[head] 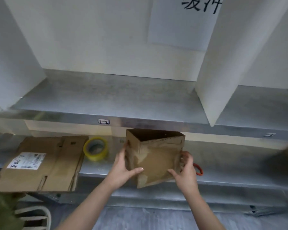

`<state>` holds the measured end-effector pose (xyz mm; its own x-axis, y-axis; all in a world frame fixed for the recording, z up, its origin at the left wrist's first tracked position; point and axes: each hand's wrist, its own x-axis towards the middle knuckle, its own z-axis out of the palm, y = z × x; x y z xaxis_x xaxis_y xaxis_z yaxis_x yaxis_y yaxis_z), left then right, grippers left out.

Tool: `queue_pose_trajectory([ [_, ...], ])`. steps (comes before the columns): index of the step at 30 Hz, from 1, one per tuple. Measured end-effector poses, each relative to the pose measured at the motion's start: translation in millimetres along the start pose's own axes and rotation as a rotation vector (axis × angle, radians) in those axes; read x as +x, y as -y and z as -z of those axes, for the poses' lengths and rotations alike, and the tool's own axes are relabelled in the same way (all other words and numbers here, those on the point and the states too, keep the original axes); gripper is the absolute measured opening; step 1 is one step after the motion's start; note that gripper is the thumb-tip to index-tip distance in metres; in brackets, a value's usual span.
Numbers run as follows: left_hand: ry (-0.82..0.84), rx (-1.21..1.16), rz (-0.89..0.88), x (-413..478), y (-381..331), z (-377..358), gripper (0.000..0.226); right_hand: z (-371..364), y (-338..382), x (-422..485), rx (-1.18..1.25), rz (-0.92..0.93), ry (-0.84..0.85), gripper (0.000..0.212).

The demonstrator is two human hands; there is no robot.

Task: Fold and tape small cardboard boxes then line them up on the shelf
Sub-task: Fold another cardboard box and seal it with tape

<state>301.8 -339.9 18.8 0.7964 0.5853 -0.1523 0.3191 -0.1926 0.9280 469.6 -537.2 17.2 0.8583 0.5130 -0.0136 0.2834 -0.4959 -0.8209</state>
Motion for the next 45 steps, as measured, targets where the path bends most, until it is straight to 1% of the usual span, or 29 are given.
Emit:
queue_pose_trajectory([
  [3, -0.03, 0.064, 0.037, 4, -10, -18, 0.114, 2, -10, 3, 0.065, -0.051, 0.01, 0.093],
  [6, -0.065, 0.17, 0.029, 4, -9, -23, 0.105, 3, -18, 2, 0.184, -0.105, 0.07, 0.098],
  [7, -0.07, 0.185, 0.035, 4, -7, -23, 0.103, 3, -20, 1, 0.151, -0.098, 0.094, 0.096],
  [9, -0.043, 0.145, 0.055, 3, -6, -21, 0.099, 3, -24, -3, 0.068, -0.072, 0.144, 0.088],
  [11, -0.021, 0.119, 0.039, 1, -7, -19, 0.093, 6, -25, -5, 0.064, -0.025, 0.19, 0.082],
  [12, -0.023, 0.147, 0.006, 0, -6, -19, 0.086, 8, -25, -6, 0.075, 0.02, 0.205, 0.077],
  [14, -0.022, 0.245, -0.098, -3, -6, -17, 0.061, 10, -28, -7, 0.043, 0.121, 0.21, 0.07],
  [16, 0.018, 0.276, -0.158, -5, -5, -18, 0.047, 13, -31, -8, 0.016, 0.172, 0.185, 0.062],
  [19, 0.053, 0.214, -0.152, -8, -8, -17, 0.041, 14, -27, -7, 0.144, 0.123, 0.169, 0.042],
  [21, -0.005, 0.161, -0.12, -5, -11, -17, 0.037, 10, -20, -4, 0.217, 0.036, 0.121, 0.034],
  [22, -0.048, 0.174, -0.106, -2, -12, -17, 0.034, 8, -16, -1, 0.242, -0.017, 0.098, 0.036],
  [23, -0.087, 0.202, -0.091, 2, -14, -18, 0.034, 7, -11, 3, 0.252, -0.059, 0.086, 0.04],
  [24, -0.12, 0.227, -0.072, 6, -18, -17, 0.04, 7, -7, 9, 0.259, -0.082, 0.087, 0.048],
  [26, -0.155, 0.205, -0.013, 14, -28, -10, 0.066, 11, 1, 21, 0.293, -0.104, 0.126, 0.063],
  [28, -0.08, 0.157, 0.019, 23, -37, -2, 0.091, 20, 7, 34, 0.321, -0.134, 0.215, 0.081],
  [30, 0.063, 0.143, 0.029, 33, -44, 4, 0.102, 26, 8, 45, 0.309, -0.147, 0.32, 0.092],
  [32, 0.148, 0.11, 0.041, 41, -50, 9, 0.098, 29, 9, 51, 0.283, -0.131, 0.404, 0.088],
  [34, 0.156, 0.11, 0.017, 43, -47, 11, 0.079, 29, 7, 53, 0.299, -0.11, 0.426, 0.074],
  [35, 0.151, 0.146, -0.007, 42, -42, 11, 0.068, 30, 4, 52, 0.311, -0.095, 0.423, 0.067],
  [37, 0.122, 0.183, -0.063, 35, -31, 7, 0.055, 29, -5, 47, 0.32, -0.079, 0.4, 0.056],
  [40, 0.016, 0.119, -0.097, 29, -24, -3, 0.045, 26, -12, 42, 0.28, -0.067, 0.318, 0.05],
  [42, -0.033, 0.077, -0.067, 34, -28, -7, 0.038, 27, -5, 45, 0.267, -0.049, 0.291, 0.046],
  [45, -0.035, 0.064, 0.001, 40, -31, -8, 0.035, 28, 4, 50, 0.258, -0.062, 0.289, 0.045],
])
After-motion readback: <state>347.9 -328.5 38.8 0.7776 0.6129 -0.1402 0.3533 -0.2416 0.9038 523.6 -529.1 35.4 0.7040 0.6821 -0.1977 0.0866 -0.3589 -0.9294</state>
